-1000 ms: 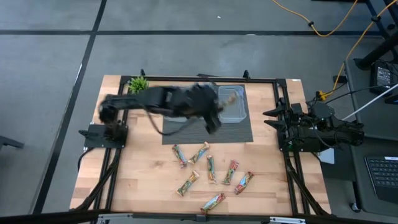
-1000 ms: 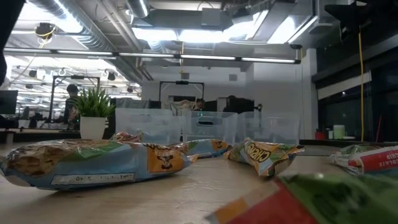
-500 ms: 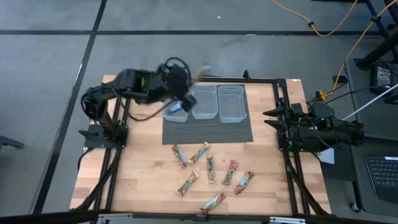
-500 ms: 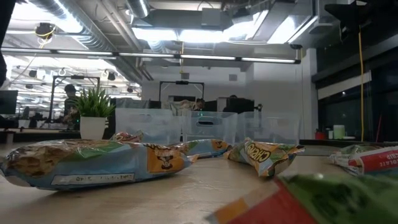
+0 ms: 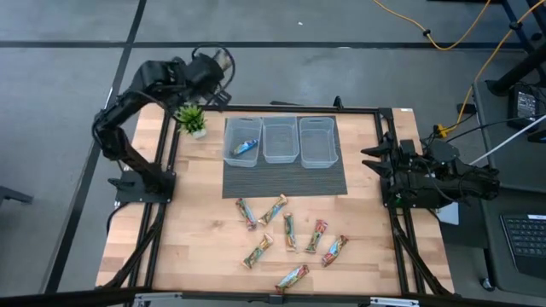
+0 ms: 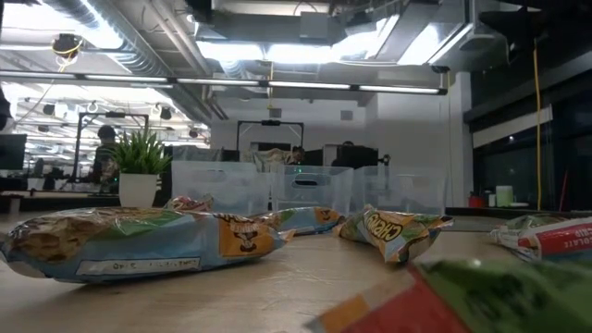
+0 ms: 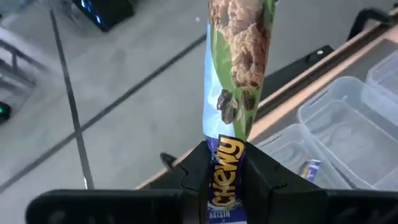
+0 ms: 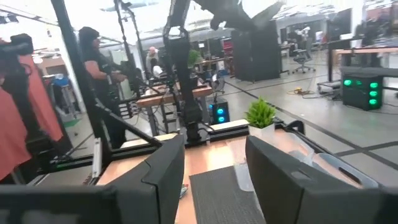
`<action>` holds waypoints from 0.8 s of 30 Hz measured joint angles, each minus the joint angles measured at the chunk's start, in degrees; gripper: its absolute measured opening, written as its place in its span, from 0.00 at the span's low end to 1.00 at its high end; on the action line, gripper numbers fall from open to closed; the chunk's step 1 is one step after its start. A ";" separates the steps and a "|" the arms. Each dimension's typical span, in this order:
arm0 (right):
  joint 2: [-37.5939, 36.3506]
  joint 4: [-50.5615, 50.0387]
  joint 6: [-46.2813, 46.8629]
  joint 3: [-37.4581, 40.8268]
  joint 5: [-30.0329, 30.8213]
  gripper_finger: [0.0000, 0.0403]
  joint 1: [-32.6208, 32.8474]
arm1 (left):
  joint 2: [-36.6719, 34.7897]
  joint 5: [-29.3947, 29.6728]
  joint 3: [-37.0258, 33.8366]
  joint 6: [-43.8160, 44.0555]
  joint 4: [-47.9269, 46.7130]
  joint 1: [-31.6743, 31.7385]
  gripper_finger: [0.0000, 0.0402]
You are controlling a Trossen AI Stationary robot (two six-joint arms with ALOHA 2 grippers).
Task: Pick and place Granola Bars by type
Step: Put the blue granola bar into the left transparent bin
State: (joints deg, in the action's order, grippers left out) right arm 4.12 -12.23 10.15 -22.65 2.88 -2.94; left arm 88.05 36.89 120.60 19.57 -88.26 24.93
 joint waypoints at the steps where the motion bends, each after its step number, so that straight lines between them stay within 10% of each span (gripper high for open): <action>1: 0.00 0.00 0.00 0.00 0.50 0.43 0.00 | -0.46 -2.67 -1.27 -0.68 1.01 2.06 0.13; 12: 0.00 -0.02 -0.13 0.00 1.19 0.43 0.00 | -1.11 -26.17 -24.43 -2.35 19.41 5.45 0.13; 24: 0.00 -0.06 -0.04 0.00 1.10 0.43 0.00 | -1.01 -29.02 -49.00 6.95 34.98 1.42 0.13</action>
State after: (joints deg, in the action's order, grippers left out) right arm 4.12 -12.29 10.11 -22.65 3.98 -2.94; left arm 87.05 7.87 71.60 26.52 -53.28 26.35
